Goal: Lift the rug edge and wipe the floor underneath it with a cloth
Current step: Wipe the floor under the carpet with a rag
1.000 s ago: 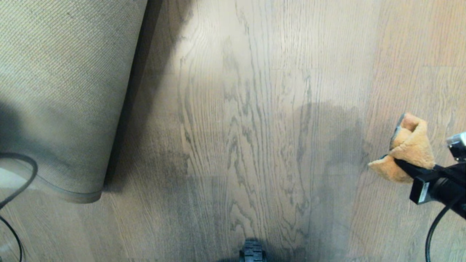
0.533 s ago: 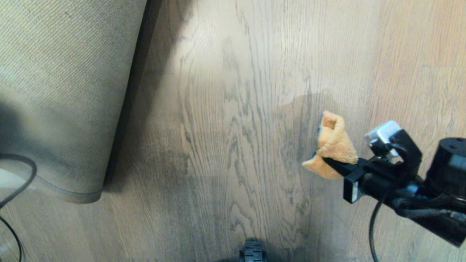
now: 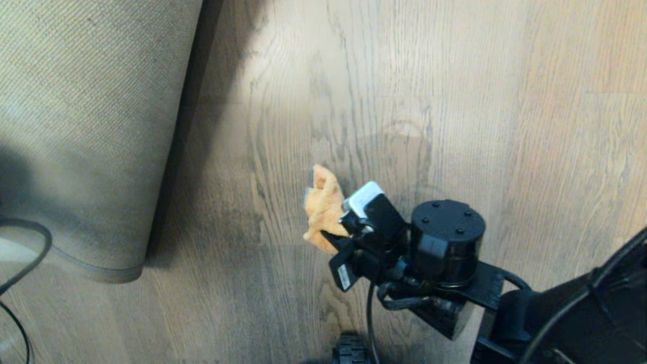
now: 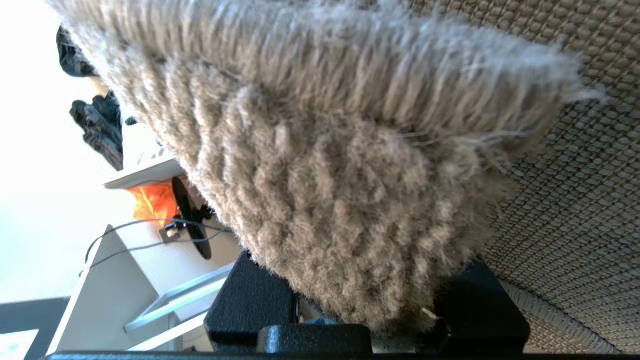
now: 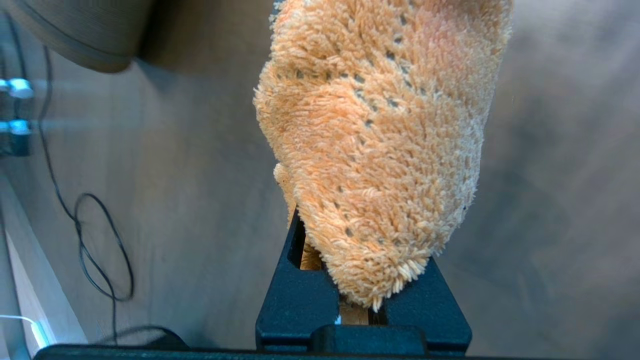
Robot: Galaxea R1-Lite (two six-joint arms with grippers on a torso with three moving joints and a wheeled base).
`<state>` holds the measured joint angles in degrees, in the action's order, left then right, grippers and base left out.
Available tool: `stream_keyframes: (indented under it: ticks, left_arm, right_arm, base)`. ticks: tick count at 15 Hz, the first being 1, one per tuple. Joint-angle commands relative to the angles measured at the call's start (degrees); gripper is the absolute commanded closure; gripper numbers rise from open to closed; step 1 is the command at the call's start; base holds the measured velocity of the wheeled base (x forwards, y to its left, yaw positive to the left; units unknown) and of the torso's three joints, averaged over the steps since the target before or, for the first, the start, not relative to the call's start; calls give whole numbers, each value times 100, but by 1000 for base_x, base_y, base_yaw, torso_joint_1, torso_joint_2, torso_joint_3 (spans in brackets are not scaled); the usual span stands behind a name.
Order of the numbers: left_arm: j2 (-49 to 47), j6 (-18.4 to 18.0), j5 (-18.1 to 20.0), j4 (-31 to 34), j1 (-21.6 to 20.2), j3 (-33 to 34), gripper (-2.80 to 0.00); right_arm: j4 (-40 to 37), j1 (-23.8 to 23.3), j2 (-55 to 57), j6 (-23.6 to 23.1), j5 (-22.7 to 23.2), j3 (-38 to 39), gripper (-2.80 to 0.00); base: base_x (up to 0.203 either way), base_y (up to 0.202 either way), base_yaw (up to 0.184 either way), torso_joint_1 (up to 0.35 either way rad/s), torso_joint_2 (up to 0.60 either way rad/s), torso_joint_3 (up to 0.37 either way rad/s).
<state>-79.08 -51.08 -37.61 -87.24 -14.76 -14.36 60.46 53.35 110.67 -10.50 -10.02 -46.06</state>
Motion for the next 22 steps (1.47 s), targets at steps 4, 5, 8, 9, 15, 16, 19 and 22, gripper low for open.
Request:
stream_keyframes:
  ticks: [4,5,8,9,15,16,19,22]
  left_arm:
    - [-2,-34,-106,-268,0,109,0]
    - [-2,-34,-106,-268,0,109,0]
    - [7,-34,-106,-263,0,109,0]
    - [17,-34,-106,-259,0,118,0]
    - [77,-34,-106,-268,0,267,0]
    - [77,-27,-106,-268,0,275,0]
    - [122,-34,-106,-268,0,311,0]
    - [130,-25,-115,-268,-6,387,0]
  right_arm:
    - [167,590,990,-5,-141,-687,0]
    - [215,694,1149,-5,-152,-856,0]
    - [276,958,1597,-13,-174,-1408,0]
    - [280,1013,1730,-13,-207,-1582,0]
    - [654,1081,2570,-39,-467,-2460,0]
    - [767,1074,2646,-40,-493,-2485,0]
    - [1084,1019,2855,-48,-501,-2639,0]
    - [1136,808,3045,-139,-501,-2840,0]
  base:
    - [0,0,0,0,0,0]
    - [0,0,0,0,0,0]
    - [0,0,0,0,0,0]
    - [0,0,0,0,0,0]
    - [0,0,0,0,0,0]
    - [0,0,0,0,0,0]
    - [0,0,0,0,0,0]
    - [0,0,0,0,0,0]
